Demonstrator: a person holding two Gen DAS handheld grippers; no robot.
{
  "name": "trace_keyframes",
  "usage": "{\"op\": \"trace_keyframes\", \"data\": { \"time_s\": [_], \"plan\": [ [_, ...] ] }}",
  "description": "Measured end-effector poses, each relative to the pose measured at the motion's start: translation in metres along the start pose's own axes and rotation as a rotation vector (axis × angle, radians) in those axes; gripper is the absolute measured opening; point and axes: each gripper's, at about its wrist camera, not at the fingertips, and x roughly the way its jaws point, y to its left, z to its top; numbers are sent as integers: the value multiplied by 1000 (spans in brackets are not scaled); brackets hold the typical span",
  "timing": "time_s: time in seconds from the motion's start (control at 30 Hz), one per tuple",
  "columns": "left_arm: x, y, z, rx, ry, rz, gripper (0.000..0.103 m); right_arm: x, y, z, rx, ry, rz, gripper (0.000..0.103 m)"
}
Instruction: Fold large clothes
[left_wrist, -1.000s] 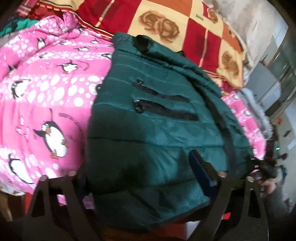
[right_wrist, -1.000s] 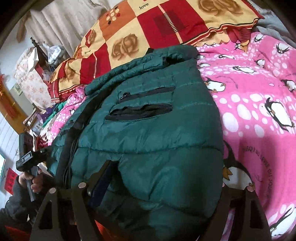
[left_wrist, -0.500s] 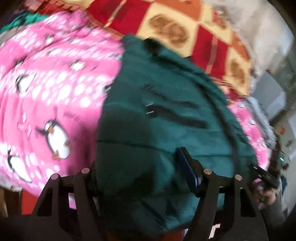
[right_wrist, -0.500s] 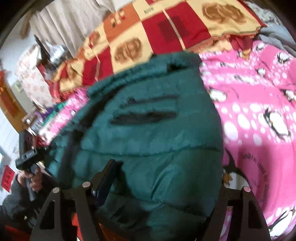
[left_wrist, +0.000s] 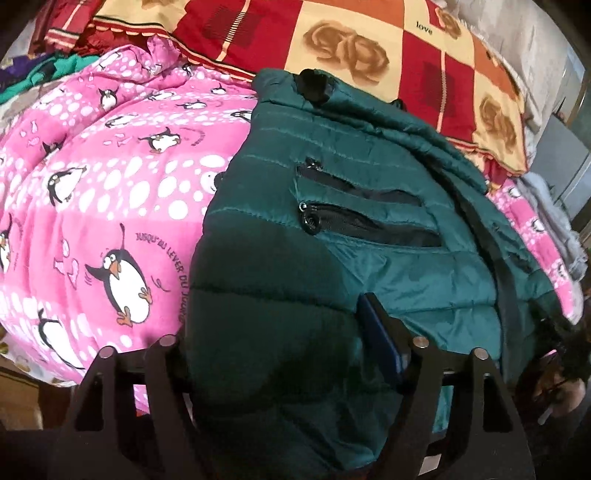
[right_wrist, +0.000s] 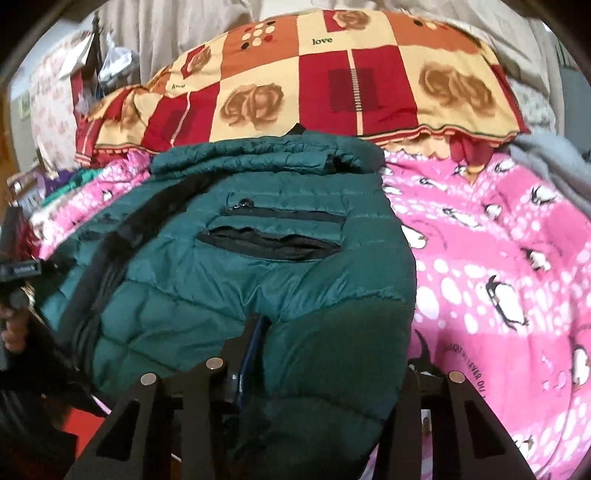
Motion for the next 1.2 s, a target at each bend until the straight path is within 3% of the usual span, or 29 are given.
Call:
{"op": "trace_keyframes", "data": {
  "time_s": [0.13, 0.27, 0.33, 0.83, 1.03, 1.2],
  "plan": [
    [0, -5, -1, 25, -10, 32, 74, 1, 0, 1, 0, 16, -10, 37],
    [-10, -24, -7, 137, -76, 97, 39, -3, 7, 2, -43, 7, -58, 29],
    [-10, -27, -9, 152, -91, 120, 35, -5, 12, 3, -58, 2, -87, 27],
    [-14, -27, -8, 140, -107, 136, 27, -15, 26, 1, -128, -36, -186, 23],
    [-33, -16, -16, 39, -122, 74, 17, -32, 26, -3, -102, -60, -199, 20],
    [-51, -19, -30, -1, -117, 65, 16, -48, 21, -5, -55, -79, -171, 19]
  ]
}}
